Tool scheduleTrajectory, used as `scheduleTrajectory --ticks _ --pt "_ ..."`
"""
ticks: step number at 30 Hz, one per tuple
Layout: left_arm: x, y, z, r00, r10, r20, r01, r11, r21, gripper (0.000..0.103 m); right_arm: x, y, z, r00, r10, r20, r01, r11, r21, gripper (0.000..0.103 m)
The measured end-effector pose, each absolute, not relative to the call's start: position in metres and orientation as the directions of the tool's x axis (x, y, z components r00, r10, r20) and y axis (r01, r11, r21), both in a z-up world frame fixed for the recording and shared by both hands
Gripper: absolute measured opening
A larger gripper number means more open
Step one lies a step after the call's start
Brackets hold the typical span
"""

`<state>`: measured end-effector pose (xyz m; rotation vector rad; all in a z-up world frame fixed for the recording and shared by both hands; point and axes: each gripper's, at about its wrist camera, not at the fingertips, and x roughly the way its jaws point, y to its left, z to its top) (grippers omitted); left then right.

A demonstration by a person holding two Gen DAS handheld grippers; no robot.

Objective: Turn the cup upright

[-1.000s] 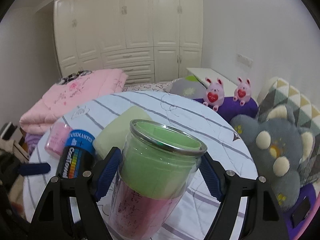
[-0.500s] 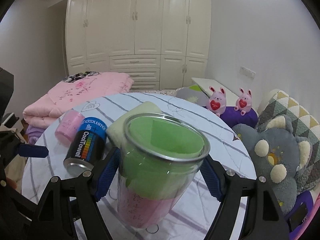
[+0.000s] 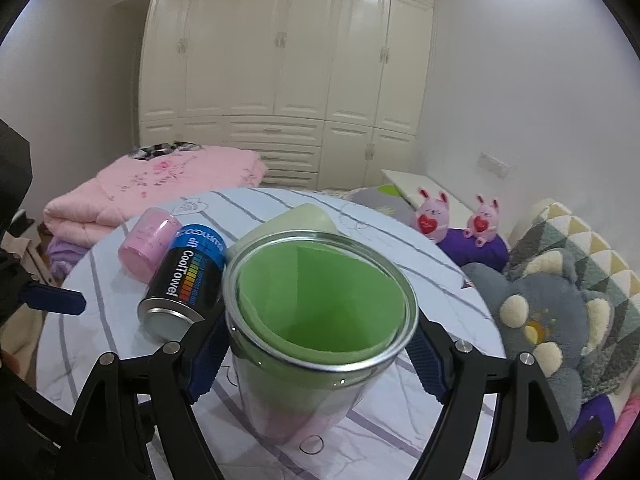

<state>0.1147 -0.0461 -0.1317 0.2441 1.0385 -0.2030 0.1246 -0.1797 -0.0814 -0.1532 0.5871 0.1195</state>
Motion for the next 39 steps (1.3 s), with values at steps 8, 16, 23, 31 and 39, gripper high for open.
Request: scheduleTrajectory --ticks 8,16,23,31,39 --pt "0.103 -0.041 -0.119 0.522 -0.065 -0.85 0.277 0.956 0.097 0.101 0.114 -0.176 -0.067 0.827 0.087 -0.556 -0.168 0.981 -0.097 0.081" --pt "0.082 -0.033 -0.101 0.556 -0.072 -0.828 0.265 0.96 0.095 0.101 0.095 -0.18 -0.05 0.833 0.111 -0.543 -0.17 0.984 -0.06 0.083" --pt "0.059 -0.03 -0.086 0.597 -0.077 -0.798 0.25 0.964 0.094 0.101 0.076 -0.184 -0.029 0.833 0.11 -0.542 -0.155 0.987 -0.039 0.083" --pt "0.029 -0.026 -0.066 0.675 -0.095 -0.731 0.201 0.978 0.058 0.101 0.05 -0.19 -0.006 0.839 0.101 -0.535 -0.133 0.991 -0.021 0.083" --pt "0.004 -0.025 -0.051 0.759 -0.058 -0.648 0.123 0.991 0.056 0.101 0.028 -0.195 0.005 0.849 0.093 -0.52 -0.123 0.992 -0.023 0.083"
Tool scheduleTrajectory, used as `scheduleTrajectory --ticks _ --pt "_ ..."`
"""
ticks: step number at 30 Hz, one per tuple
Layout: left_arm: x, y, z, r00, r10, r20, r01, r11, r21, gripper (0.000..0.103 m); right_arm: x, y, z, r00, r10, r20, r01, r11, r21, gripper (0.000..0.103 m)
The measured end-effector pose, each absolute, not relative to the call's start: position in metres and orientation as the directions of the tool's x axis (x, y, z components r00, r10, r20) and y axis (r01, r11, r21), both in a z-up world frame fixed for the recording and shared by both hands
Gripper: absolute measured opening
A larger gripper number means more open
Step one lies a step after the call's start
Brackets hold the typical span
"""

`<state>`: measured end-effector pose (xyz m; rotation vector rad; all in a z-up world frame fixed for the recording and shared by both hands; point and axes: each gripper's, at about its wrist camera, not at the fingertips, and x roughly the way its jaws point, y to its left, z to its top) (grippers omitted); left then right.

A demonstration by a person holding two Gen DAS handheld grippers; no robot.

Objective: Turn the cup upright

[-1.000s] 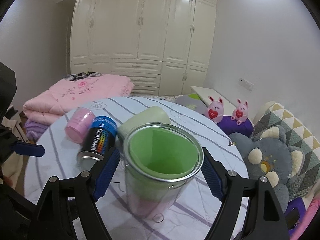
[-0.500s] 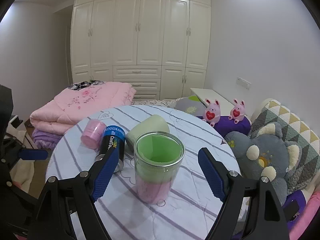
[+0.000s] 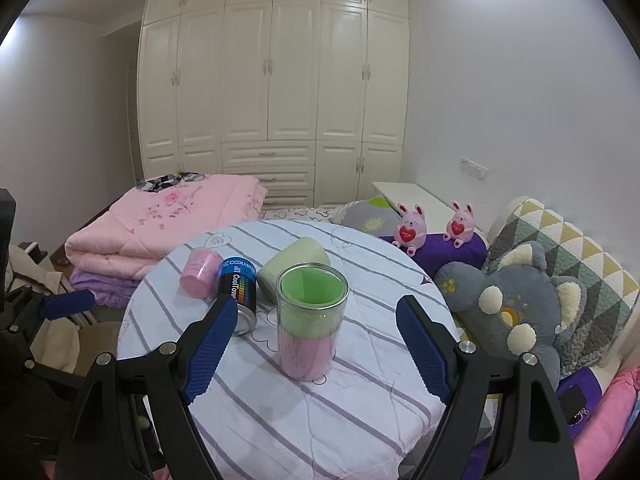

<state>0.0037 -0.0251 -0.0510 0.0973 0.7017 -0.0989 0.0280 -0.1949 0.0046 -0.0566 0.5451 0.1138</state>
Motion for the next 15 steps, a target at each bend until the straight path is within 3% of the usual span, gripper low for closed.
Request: scheduleTrajectory --ticks 15 --pt "-0.028 -0.024 -0.035 0.831 -0.016 -0.555 0.039 0.999 0.029 0.103 0.002 -0.207 0.017 0.875 0.09 -0.476 -0.097 0.995 0.011 0.083"
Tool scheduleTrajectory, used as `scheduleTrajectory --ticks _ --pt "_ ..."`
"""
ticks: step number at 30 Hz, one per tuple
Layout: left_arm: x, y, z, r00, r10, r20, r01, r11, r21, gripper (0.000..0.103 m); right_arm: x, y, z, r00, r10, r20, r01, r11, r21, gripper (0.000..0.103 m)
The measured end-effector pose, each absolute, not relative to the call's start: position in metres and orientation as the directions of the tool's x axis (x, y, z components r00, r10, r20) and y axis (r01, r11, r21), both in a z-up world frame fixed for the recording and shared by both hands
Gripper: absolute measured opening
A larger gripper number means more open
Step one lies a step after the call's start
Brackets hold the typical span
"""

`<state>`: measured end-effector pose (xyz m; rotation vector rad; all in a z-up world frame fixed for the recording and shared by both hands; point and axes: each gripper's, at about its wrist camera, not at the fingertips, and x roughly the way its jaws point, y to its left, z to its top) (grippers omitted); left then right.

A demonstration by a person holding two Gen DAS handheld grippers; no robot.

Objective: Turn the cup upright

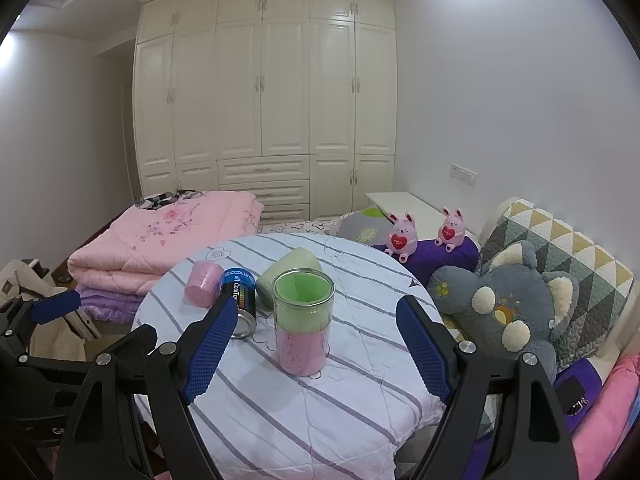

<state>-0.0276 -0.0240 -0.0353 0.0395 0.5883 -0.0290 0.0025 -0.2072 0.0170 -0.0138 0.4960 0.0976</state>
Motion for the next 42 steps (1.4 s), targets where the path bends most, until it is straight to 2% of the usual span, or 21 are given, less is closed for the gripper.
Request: scheduleTrajectory --ticks 14,42 --pt "-0.037 -0.035 -0.031 0.873 0.021 -0.487 0.014 0.998 0.068 0.103 -0.006 -0.211 0.017 0.88 0.085 -0.467 -0.088 0.996 0.015 0.083" --pt "-0.027 -0.037 -0.031 0.88 -0.004 -0.474 0.04 0.997 0.065 0.103 -0.001 -0.204 0.019 0.878 0.088 -0.471 -0.095 0.995 0.009 0.083"
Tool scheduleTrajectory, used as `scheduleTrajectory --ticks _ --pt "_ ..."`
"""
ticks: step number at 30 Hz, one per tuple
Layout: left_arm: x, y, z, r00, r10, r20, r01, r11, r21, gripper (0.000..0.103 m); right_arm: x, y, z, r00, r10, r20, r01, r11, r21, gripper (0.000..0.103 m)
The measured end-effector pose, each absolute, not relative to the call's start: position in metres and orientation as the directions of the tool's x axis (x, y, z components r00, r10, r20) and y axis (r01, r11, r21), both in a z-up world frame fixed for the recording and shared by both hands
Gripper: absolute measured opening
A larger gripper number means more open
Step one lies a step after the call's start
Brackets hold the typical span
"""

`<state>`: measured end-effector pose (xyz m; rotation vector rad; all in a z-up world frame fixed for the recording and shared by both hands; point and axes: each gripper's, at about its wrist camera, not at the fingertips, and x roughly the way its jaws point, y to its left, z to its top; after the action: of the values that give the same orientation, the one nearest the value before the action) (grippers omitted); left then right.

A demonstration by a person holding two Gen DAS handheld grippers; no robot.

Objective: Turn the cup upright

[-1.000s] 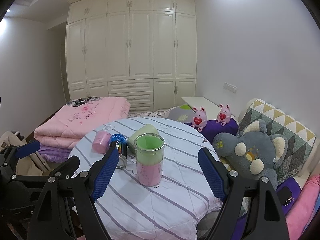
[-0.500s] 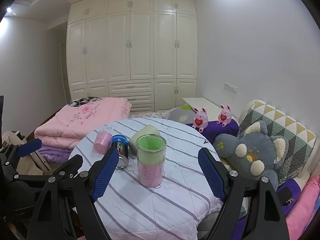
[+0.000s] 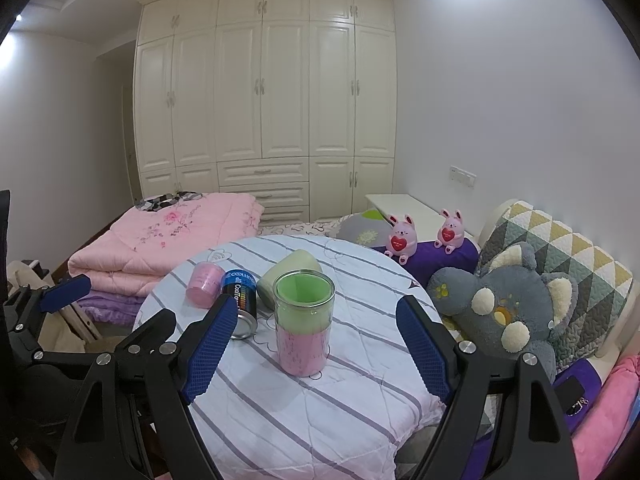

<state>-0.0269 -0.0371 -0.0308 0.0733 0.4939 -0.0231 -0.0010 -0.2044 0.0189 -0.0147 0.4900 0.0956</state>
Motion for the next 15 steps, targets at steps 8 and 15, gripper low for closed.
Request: scheduleTrajectory --ticks 8,15 --pt "-0.0242 -0.0378 -0.0311 0.881 -0.008 -0.474 0.042 0.997 0.062 0.103 0.003 -0.2039 0.0178 0.875 0.093 -0.475 -0.101 0.995 0.009 0.083" --pt "-0.0206 -0.0389 -0.0324 0.881 -0.014 -0.473 0.051 0.997 0.066 0.103 0.0052 -0.2041 0.0172 0.872 0.095 -0.48 -0.102 0.995 0.011 0.083"
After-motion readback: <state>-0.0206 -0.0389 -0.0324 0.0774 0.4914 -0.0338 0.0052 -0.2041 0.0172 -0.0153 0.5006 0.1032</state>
